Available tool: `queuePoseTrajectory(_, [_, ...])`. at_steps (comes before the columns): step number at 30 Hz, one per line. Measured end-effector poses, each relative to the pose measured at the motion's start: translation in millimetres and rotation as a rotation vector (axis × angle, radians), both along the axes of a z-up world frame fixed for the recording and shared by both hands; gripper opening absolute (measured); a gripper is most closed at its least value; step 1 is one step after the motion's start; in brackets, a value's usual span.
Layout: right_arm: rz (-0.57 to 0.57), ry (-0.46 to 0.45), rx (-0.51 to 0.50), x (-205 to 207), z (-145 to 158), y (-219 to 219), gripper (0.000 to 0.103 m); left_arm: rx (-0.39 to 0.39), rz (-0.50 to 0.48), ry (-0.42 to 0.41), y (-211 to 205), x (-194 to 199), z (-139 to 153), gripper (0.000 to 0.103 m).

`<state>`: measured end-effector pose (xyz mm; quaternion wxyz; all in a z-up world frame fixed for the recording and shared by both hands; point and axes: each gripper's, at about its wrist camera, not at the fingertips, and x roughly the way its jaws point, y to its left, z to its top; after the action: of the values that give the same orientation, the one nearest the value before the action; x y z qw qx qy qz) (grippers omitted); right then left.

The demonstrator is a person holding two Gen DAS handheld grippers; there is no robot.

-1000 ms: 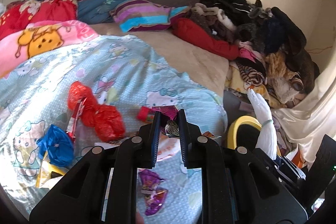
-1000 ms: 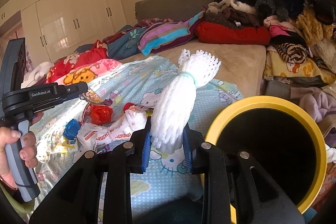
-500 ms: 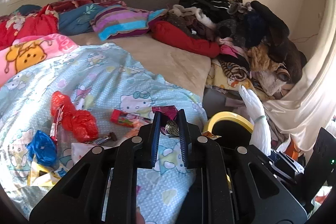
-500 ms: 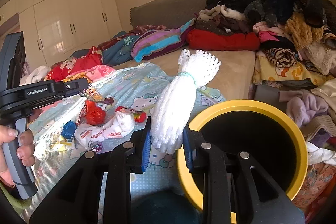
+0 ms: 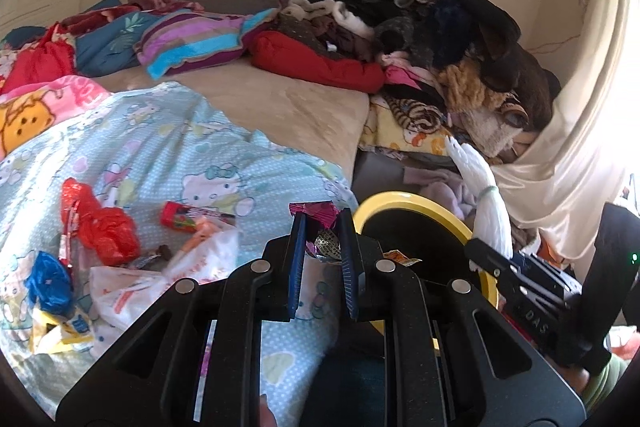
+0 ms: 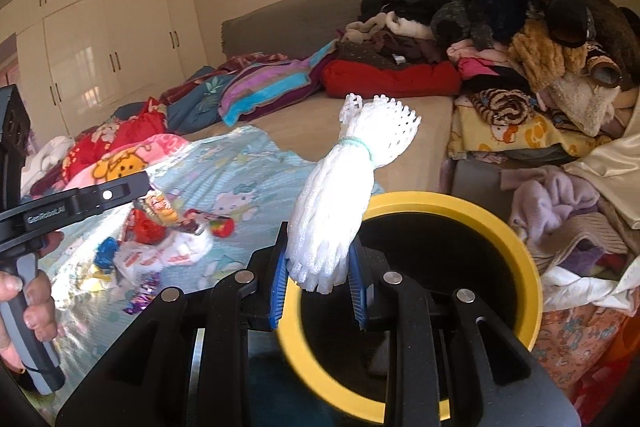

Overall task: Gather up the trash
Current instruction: 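Carry the pink wrapper and white mesh bundle over the bin with both tools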

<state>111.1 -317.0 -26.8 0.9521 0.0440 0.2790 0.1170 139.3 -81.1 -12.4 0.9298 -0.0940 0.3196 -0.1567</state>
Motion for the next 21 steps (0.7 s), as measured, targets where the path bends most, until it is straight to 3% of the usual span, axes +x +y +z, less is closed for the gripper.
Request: queuePoseTrajectory(21, [-0.019,0.02,-0.055,-10.0,-12.8,-58.9,0.025,0.038,-0.129,0.02,-68.8,5.9,-13.3,0.011])
